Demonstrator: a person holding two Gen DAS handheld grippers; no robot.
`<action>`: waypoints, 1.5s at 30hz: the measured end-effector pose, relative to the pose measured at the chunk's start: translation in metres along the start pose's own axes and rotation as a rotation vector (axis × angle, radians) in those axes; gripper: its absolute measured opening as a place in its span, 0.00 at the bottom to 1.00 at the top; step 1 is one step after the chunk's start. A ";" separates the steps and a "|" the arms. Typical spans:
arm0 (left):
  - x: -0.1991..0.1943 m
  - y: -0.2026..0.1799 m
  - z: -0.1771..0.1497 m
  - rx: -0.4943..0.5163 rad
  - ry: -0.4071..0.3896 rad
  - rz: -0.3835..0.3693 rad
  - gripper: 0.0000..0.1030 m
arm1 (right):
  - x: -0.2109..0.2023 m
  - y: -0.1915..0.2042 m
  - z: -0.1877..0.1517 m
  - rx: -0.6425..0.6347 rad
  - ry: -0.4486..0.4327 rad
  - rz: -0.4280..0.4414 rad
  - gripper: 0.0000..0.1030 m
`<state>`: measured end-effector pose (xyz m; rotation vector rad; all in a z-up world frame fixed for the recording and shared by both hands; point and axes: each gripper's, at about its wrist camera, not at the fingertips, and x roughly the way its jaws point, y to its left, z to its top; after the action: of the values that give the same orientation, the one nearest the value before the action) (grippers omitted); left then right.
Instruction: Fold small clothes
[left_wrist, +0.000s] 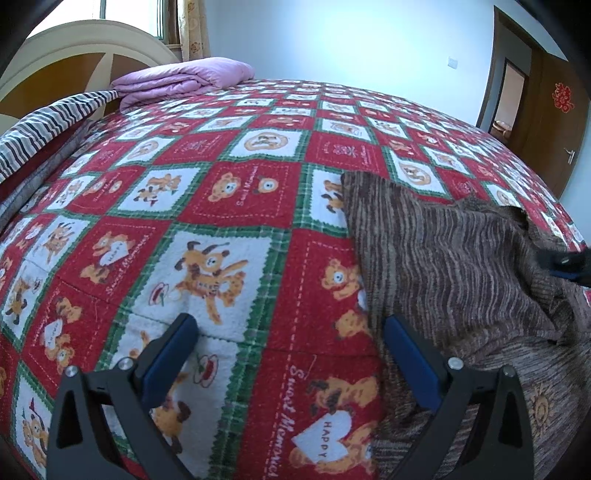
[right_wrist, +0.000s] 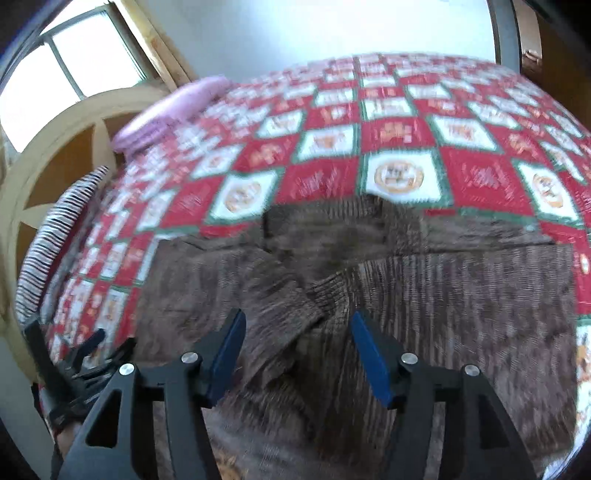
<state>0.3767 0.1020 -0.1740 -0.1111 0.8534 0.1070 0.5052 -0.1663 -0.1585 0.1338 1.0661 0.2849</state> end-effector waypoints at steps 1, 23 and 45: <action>0.000 0.000 0.000 0.000 0.000 0.001 1.00 | 0.006 0.003 0.001 -0.021 0.009 -0.024 0.38; -0.029 -0.012 -0.006 0.073 -0.121 -0.094 0.93 | -0.038 0.038 -0.044 -0.168 -0.122 -0.046 0.42; -0.026 -0.043 -0.019 0.268 -0.060 -0.174 0.04 | -0.035 0.003 -0.085 -0.134 0.018 0.051 0.11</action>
<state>0.3516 0.0552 -0.1646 0.0688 0.7874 -0.1665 0.4147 -0.1760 -0.1692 0.0388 1.0590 0.4033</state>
